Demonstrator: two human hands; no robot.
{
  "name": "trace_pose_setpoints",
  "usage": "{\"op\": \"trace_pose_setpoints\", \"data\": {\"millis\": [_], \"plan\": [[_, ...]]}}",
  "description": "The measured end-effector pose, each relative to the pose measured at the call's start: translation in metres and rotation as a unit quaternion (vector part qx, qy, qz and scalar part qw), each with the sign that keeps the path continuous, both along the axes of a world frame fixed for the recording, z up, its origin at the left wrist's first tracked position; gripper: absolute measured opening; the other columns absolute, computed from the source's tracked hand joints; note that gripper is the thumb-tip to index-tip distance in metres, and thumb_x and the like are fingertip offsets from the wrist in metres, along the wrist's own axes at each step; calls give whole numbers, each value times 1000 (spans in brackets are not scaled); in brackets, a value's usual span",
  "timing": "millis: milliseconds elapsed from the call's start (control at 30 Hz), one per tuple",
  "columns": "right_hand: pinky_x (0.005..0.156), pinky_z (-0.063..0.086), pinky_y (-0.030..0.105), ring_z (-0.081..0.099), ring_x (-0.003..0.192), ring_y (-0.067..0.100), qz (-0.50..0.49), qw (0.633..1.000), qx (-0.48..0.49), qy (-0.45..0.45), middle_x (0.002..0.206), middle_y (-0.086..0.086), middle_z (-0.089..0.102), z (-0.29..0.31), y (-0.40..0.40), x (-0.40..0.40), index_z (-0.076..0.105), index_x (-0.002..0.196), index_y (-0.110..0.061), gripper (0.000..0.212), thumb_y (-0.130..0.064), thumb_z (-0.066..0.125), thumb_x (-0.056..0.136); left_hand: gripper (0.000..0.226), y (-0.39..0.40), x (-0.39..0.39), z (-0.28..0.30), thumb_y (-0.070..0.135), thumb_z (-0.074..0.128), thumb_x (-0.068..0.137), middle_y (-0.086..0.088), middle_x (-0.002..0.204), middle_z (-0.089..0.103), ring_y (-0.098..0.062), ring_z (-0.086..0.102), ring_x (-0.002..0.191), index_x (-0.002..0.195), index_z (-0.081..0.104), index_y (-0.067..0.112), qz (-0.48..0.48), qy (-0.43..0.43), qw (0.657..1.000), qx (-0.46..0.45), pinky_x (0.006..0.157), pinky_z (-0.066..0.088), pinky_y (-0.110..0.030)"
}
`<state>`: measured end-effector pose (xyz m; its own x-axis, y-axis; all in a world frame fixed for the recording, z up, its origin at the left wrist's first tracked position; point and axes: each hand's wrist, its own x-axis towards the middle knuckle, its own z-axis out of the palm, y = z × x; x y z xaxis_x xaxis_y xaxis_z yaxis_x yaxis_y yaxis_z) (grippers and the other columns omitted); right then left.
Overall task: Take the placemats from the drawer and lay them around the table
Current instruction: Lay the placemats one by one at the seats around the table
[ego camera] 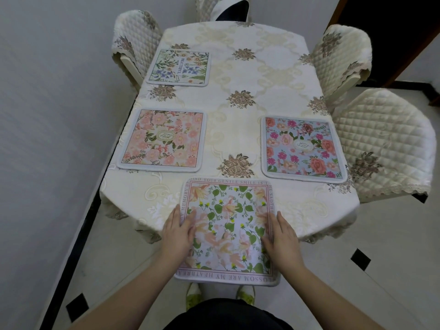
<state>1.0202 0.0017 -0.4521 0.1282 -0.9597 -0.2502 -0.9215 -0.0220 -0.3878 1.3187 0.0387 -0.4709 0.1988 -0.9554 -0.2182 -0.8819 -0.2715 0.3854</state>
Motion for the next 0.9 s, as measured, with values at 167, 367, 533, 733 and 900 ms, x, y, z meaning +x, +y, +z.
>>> {"op": "trace_pose_setpoints", "data": {"millis": [167,367,533,733,900], "plan": [[111,35,34,34,143,21,-34,994,5,-102,162,0,21,14,5,3,12,157,-21,79,-20,61,94,58,2,2,9,40,45,90,-11,153,43,-33,36,142,145,49,21,15,10,998,-52,112,32,-54],[95,50,34,48,131,17,-92,973,38,-207,155,-11,30,27,8,6,6,157,-30,86,-16,62,94,73,7,3,23,6,57,94,14,162,16,-2,28,137,155,26,31,10,140,987,-84,98,41,-24],[80,56,32,66,94,9,-193,928,137,-287,123,-5,64,29,3,4,21,154,-29,76,-11,62,93,71,8,8,31,9,59,95,12,160,20,1,22,140,153,26,34,-7,174,978,-115,103,34,-21],[79,59,42,69,93,16,-203,916,163,-306,109,-8,64,33,-2,4,23,152,-33,66,-21,57,97,67,8,10,32,25,61,97,11,136,57,-12,57,122,154,26,33,124,314,941,-34,103,49,-41],[62,51,19,66,86,4,-156,941,124,-272,113,-5,66,51,-7,12,22,152,-33,67,-28,59,97,58,8,5,42,26,54,101,19,133,52,-5,51,118,153,30,31,103,312,944,-20,98,42,-24]]}}
